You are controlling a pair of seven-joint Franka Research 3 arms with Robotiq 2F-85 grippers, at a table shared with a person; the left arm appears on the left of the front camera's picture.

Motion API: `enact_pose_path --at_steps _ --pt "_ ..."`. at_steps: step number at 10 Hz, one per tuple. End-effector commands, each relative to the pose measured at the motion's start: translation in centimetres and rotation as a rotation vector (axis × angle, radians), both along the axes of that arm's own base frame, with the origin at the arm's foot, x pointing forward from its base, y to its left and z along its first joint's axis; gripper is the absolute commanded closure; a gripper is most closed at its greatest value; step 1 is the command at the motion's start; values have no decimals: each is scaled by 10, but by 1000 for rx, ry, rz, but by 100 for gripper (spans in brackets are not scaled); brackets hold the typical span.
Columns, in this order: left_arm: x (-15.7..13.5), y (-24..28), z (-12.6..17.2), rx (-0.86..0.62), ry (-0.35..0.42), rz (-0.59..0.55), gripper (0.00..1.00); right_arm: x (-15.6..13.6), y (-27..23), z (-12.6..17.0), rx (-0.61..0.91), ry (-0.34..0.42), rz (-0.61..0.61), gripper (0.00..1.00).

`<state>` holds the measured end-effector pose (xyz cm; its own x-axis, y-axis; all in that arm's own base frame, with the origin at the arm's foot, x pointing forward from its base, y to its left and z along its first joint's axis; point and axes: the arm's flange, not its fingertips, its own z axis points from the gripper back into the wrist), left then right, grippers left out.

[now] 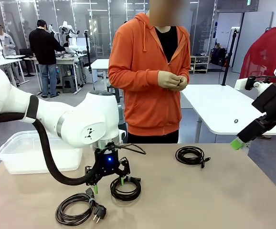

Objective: Organize and store the cables.
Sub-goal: Place the Power Cable into the Organizing box.

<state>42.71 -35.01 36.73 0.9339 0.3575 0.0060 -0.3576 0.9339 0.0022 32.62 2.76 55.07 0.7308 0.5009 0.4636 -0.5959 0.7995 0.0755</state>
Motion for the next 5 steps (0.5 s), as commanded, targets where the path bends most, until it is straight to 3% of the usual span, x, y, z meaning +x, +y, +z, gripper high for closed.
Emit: enact_pose_path --at_steps 1,2,5 --pt "-1 0 -3 123 66 22 0 2 2 2 -10 8 1 0" --pt "2 -4 -4 161 98 46 0 2 2 2 -10 8 1 0" --pt "-3 8 -3 109 53 62 0 2 2 2 -10 8 1 0"
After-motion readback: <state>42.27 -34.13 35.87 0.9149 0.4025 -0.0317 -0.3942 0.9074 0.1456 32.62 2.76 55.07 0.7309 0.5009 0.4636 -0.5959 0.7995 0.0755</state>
